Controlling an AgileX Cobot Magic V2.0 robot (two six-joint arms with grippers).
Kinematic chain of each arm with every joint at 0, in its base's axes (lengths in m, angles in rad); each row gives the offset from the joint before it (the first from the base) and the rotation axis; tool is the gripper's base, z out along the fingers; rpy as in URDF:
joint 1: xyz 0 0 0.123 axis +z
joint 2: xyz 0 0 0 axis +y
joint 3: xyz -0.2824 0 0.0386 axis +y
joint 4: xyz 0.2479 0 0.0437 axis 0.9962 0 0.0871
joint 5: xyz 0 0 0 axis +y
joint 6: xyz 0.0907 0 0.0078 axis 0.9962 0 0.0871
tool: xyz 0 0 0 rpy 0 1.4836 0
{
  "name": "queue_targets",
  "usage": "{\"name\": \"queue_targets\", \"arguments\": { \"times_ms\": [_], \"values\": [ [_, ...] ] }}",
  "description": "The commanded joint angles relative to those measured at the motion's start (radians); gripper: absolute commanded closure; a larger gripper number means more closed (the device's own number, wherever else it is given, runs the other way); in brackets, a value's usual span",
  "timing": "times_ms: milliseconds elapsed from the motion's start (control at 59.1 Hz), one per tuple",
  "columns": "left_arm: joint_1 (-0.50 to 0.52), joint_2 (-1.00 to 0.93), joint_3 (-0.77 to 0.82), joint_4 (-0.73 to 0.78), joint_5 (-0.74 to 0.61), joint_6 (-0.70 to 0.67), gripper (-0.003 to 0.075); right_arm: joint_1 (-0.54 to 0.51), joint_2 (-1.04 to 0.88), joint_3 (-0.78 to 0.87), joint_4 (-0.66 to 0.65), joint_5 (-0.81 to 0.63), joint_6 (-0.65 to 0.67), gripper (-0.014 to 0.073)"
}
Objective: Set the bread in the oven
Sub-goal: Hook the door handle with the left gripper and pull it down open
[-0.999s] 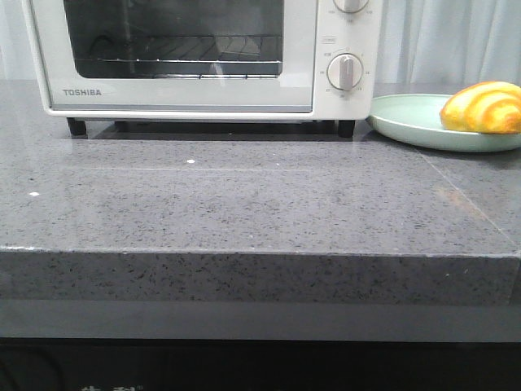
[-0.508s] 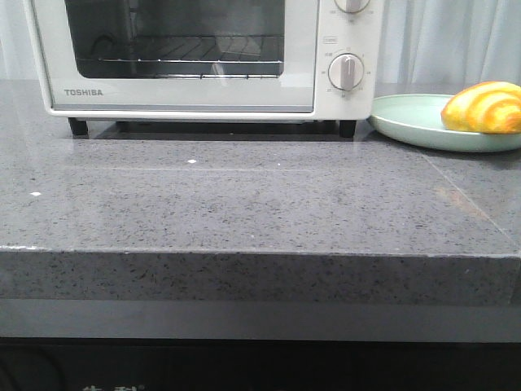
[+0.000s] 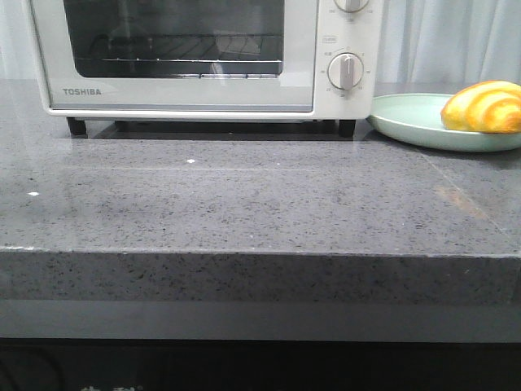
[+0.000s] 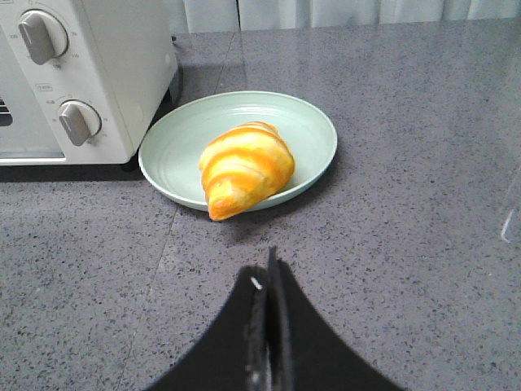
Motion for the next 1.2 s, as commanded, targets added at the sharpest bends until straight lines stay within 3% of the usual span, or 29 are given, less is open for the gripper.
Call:
{"name": "queue_targets", "arguments": {
  "times_ms": [0,288,542,762,982,1185],
  "values": [
    [-0.069,0.08,-0.103,0.006,-0.14,0.002,0.0741,-0.004,0.014,-0.035,0.002,-0.085,-0.008,0.0651],
    [-0.102,0.347,-0.309,0.006,-0.177,0.002,0.0741,-0.004,0.014,-0.035,0.002,-0.084,-0.008,0.0651],
    [-0.102,0.406,-0.322,0.008,-0.151,0.002,0.0741,-0.004,0.014,-0.035,0.002,-0.084,-0.008,0.0651],
    [-0.104,0.405,-0.322,0.008,-0.027,0.002,0.0741,-0.004,0.014,-0.035,0.002,-0.084,-0.008,0.0651],
    [-0.156,0.329,-0.305,-0.002,0.252,0.002,0.0741,-0.004,0.014,-0.035,0.002,-0.084,-0.008,0.0651],
    [-0.261,0.213,-0.192,-0.006,0.292,0.002,0.0741,-0.004,0.014,-0.035,0.002,-0.078,-0.008,0.0651]
  ]
}}
